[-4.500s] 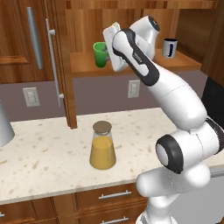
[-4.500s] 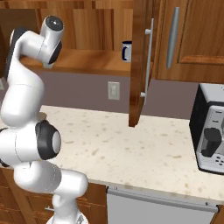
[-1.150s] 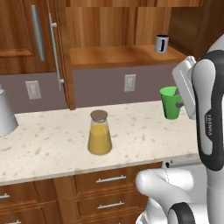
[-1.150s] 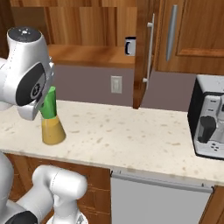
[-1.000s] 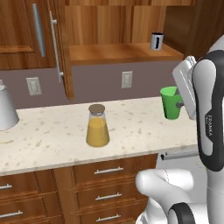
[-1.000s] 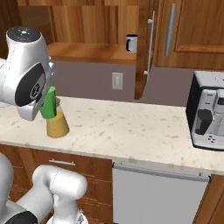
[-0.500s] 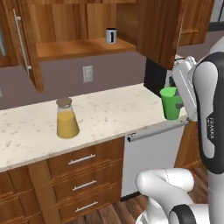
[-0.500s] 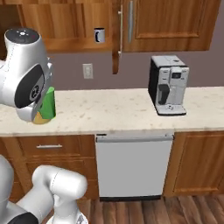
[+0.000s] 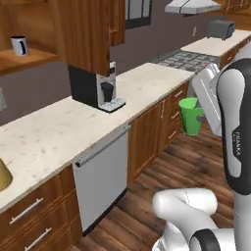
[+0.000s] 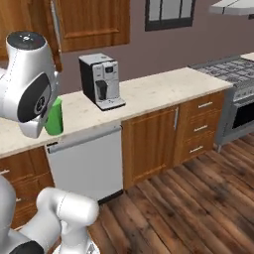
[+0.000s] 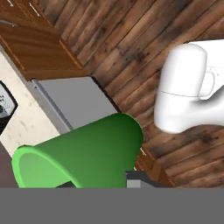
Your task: There is a tray on the dining counter. Grab the cup, mug, and pitcher and place them on the tray. The pitcher may be placed next to the tray if it cannot fit the tray.
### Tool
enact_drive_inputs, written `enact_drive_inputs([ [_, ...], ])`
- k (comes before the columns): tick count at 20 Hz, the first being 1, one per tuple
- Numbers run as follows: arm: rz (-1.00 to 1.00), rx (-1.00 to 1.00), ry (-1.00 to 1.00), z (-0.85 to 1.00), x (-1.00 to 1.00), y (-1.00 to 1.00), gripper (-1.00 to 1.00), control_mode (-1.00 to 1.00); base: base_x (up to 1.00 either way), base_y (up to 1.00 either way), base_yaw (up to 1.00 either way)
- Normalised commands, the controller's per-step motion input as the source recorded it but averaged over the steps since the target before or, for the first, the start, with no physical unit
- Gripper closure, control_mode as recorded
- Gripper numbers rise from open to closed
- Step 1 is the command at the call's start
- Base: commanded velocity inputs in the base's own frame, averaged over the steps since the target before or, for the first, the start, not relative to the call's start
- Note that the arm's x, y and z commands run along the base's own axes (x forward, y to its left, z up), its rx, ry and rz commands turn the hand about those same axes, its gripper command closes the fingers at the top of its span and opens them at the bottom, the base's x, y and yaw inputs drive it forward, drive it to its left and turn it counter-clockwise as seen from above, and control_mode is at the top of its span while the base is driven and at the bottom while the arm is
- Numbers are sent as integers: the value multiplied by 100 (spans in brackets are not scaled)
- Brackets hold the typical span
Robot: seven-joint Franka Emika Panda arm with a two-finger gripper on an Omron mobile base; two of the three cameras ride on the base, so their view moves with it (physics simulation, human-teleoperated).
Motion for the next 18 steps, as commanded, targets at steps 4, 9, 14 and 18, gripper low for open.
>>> enact_drive_inputs([
  [4,0,0,0,0,0,0,100,100,-42,0,-91],
  [9,0,0,0,0,0,0,100,100,-8,0,-99],
  [14,0,0,0,0,0,0,100,100,0,1,-96],
  [18,0,0,0,0,0,0,100,100,0,6,-93],
])
